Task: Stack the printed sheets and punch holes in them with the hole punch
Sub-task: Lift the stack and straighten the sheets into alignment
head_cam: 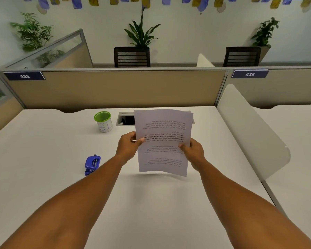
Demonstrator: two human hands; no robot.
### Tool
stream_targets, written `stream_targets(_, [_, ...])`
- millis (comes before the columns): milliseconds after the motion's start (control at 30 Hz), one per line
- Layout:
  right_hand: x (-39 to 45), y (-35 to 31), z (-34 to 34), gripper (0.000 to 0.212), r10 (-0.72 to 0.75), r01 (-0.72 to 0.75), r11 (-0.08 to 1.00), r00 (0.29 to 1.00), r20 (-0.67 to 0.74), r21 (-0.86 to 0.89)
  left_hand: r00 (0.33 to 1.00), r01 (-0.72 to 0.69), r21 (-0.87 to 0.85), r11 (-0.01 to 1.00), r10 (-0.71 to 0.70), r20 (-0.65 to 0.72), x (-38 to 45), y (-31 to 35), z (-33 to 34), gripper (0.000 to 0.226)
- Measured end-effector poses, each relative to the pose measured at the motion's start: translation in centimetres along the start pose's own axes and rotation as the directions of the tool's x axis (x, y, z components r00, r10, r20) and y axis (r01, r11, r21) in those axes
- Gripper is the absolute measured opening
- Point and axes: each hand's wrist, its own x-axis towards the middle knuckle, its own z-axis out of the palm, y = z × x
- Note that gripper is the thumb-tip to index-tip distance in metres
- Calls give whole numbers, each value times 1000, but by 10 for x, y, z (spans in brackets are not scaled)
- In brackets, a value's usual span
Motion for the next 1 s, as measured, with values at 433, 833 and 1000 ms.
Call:
stream_targets(433, [11,2,-10,44,229,-222,761,971,68,609,999,43,-139,989,-45,-17,-5,-6,-2,43])
stream_targets(833, [14,1,-11,46,254,-261,672,960,116,693,991,90,-335,938,-117,-60,-4,-4,3,53])
stream_targets(1000, [15,0,-5,47,261,-273,632,956,133,725,988,118,-452,884,-150,-37,-5,2,9,57])
